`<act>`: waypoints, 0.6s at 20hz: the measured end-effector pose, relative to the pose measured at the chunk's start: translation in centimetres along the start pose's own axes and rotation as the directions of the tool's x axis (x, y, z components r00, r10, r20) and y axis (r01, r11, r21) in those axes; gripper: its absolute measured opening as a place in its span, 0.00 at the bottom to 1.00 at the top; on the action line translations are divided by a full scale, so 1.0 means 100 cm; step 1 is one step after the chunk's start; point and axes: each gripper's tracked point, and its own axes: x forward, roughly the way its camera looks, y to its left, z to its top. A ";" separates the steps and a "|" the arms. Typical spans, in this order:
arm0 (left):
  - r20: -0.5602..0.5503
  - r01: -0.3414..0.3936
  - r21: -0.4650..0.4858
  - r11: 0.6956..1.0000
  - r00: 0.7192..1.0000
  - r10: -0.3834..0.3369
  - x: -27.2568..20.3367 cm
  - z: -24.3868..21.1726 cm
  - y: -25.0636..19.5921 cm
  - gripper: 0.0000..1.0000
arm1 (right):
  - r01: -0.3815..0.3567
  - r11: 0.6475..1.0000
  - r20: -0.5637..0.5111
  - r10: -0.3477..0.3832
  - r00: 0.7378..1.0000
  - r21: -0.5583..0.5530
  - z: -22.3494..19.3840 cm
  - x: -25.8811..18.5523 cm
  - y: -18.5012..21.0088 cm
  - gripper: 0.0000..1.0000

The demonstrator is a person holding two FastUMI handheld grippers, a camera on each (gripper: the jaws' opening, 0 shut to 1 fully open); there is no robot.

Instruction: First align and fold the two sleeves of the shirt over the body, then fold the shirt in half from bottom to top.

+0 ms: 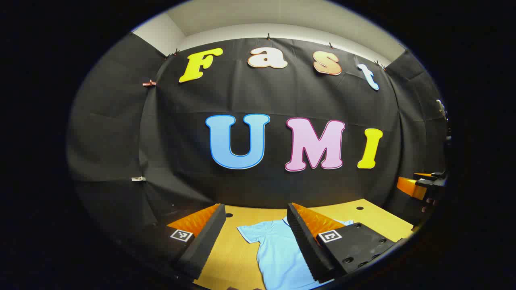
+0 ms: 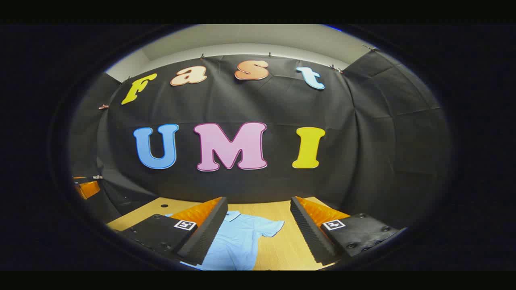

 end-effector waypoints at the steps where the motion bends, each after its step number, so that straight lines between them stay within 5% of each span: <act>1: -0.001 0.006 0.003 1.000 1.000 -0.006 0.002 -0.001 -0.006 0.97 | -0.002 1.000 -0.006 0.002 1.000 0.005 -0.001 0.003 -0.001 0.98; 12: -0.010 0.042 0.014 0.999 0.999 -0.042 0.012 -0.006 -0.029 0.97 | -0.015 1.000 -0.014 0.015 1.000 0.000 -0.007 0.014 -0.002 0.98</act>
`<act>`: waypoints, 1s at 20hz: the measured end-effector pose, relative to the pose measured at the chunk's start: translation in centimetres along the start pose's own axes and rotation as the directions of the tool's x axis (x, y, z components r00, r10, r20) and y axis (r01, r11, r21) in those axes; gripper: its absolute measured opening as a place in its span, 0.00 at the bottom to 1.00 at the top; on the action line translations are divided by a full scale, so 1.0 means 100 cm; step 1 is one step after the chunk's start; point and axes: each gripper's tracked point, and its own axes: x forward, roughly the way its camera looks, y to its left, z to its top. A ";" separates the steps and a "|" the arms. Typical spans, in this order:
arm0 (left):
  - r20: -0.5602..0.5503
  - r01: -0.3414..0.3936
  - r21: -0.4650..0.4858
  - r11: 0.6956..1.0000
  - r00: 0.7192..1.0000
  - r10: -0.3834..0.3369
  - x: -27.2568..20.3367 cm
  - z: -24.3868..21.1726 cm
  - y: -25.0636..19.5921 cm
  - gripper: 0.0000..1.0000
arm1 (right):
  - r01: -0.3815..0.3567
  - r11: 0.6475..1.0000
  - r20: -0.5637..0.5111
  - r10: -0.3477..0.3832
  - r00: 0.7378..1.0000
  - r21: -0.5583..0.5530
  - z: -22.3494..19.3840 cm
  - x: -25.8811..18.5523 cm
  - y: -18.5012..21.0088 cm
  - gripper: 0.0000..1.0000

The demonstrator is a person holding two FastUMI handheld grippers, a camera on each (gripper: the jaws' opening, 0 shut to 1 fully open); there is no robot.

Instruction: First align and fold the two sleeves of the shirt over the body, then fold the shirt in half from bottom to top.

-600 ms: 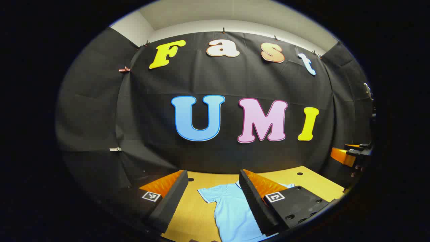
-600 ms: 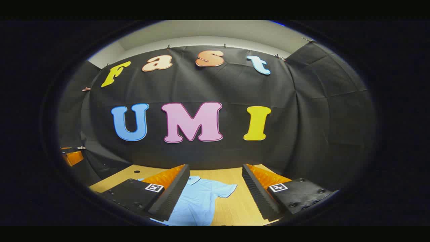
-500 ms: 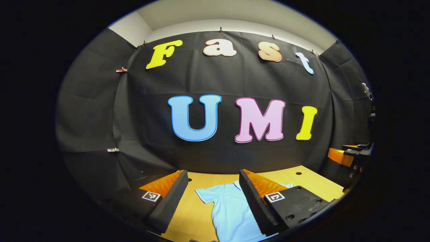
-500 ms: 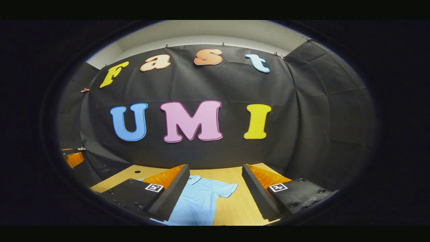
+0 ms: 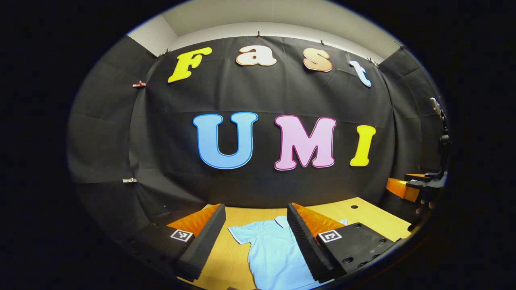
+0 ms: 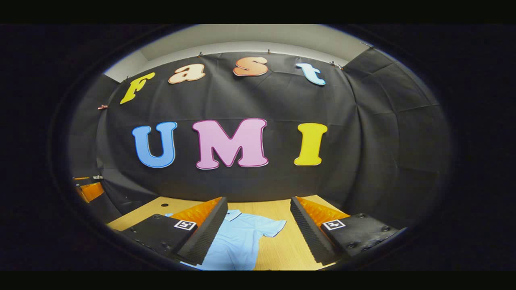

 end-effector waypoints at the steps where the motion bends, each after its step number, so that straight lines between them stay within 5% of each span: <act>1: -0.002 0.000 0.001 1.000 1.000 0.000 0.001 0.000 0.000 0.97 | 0.001 1.000 0.000 -0.001 1.000 -0.001 -0.001 0.000 -0.001 0.98; 13: -0.007 -0.010 -0.034 0.999 1.000 0.010 0.019 -0.003 0.006 0.97 | 0.041 0.998 -0.112 -0.045 0.993 -0.038 -0.029 0.035 -0.027 0.97; 20: -0.070 -0.048 -0.018 0.999 0.996 0.047 0.055 -0.020 0.010 0.97 | 0.031 0.998 -0.290 -0.046 0.956 -0.055 -0.092 0.106 -0.053 0.98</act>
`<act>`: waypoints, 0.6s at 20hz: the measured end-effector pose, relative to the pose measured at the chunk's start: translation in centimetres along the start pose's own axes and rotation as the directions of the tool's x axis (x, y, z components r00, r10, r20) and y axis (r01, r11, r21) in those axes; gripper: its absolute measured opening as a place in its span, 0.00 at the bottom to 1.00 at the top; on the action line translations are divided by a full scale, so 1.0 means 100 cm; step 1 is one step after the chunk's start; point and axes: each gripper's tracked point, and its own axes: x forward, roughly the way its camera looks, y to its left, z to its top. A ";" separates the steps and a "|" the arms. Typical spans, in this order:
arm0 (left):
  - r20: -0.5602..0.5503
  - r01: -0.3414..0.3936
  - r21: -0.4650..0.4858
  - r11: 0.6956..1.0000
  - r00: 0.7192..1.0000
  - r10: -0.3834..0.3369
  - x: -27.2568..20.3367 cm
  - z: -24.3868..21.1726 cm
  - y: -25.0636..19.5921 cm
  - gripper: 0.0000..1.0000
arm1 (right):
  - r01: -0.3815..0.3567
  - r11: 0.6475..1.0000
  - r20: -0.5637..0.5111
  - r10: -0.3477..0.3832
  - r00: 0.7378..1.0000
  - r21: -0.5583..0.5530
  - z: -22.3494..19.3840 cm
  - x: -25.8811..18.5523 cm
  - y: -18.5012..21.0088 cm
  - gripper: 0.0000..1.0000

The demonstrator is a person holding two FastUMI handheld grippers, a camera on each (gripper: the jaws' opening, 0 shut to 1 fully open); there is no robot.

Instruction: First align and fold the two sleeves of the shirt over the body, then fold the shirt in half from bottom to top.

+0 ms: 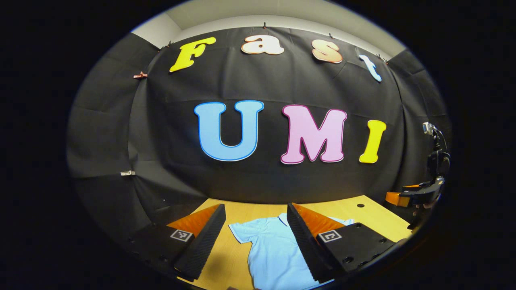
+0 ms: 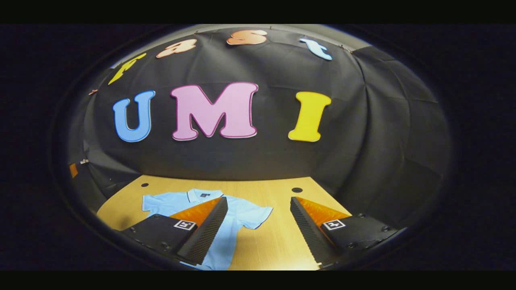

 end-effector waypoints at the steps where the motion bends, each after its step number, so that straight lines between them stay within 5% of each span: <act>1: -0.006 -0.007 0.003 1.000 1.000 0.007 0.005 -0.001 0.000 0.98 | -0.001 1.000 -0.025 0.002 1.000 0.004 -0.006 0.015 -0.001 0.98; 12: -0.130 -0.117 -0.015 0.993 0.985 0.114 0.055 -0.034 0.013 0.97 | -0.012 0.999 -0.287 0.021 0.958 0.033 -0.091 0.158 -0.019 0.98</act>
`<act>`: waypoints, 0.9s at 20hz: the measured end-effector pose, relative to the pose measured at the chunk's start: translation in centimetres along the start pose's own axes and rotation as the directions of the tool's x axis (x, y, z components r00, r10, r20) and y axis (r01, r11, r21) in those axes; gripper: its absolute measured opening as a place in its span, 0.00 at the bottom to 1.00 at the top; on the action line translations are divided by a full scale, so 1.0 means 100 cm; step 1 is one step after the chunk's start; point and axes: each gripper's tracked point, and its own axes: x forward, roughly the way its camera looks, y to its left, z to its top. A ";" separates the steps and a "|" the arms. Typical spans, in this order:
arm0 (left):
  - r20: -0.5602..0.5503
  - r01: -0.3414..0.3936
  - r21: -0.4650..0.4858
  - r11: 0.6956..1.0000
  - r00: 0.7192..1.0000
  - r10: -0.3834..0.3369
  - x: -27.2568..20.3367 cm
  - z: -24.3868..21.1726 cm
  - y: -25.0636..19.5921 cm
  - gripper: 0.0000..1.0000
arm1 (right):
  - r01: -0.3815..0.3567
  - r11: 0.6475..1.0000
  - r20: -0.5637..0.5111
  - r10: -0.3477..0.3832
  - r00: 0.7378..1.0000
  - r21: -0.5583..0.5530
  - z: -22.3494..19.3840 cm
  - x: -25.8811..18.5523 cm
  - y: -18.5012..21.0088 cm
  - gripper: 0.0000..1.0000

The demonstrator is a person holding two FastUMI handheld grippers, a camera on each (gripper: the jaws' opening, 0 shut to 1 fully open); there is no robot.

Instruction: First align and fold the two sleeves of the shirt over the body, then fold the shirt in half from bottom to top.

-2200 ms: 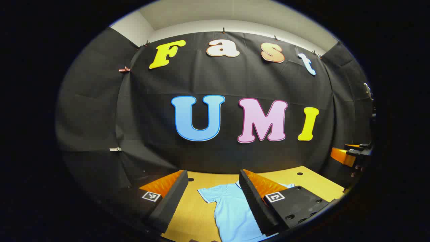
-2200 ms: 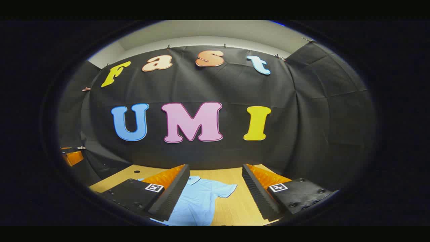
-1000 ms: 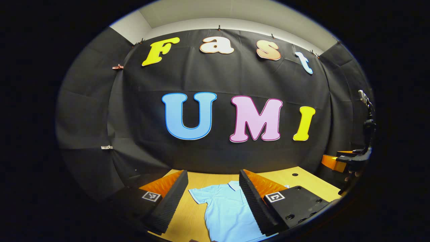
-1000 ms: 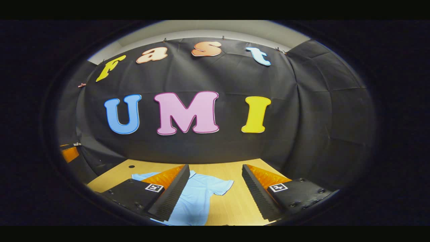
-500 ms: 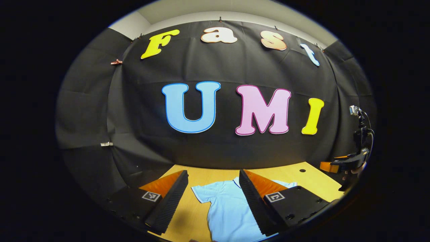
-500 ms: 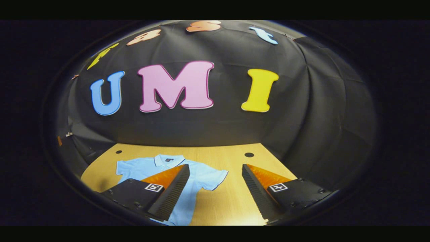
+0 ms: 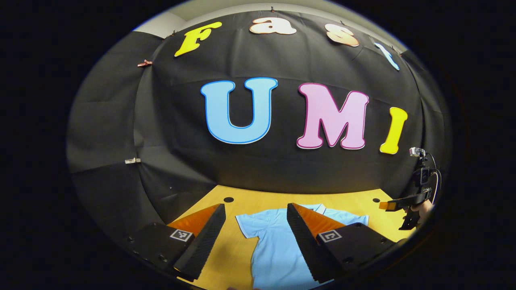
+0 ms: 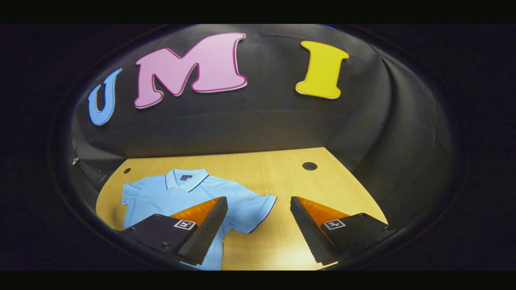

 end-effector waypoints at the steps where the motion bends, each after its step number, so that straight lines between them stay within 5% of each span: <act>1: -0.006 -0.008 0.003 1.000 1.000 0.008 0.004 -0.001 0.000 0.97 | 0.001 1.000 -0.023 -0.001 1.000 0.005 -0.005 0.015 -0.002 0.98; 14: -0.088 -0.029 0.029 0.999 0.996 0.031 0.045 -0.020 -0.028 0.98 | 0.019 0.999 -0.253 -0.008 0.967 0.041 -0.079 0.138 -0.015 0.98; 18: -0.093 -0.017 0.035 0.999 0.995 0.020 0.045 -0.021 -0.040 0.98 | 0.002 1.000 -0.209 -0.005 0.978 -0.015 -0.072 0.148 -0.014 0.95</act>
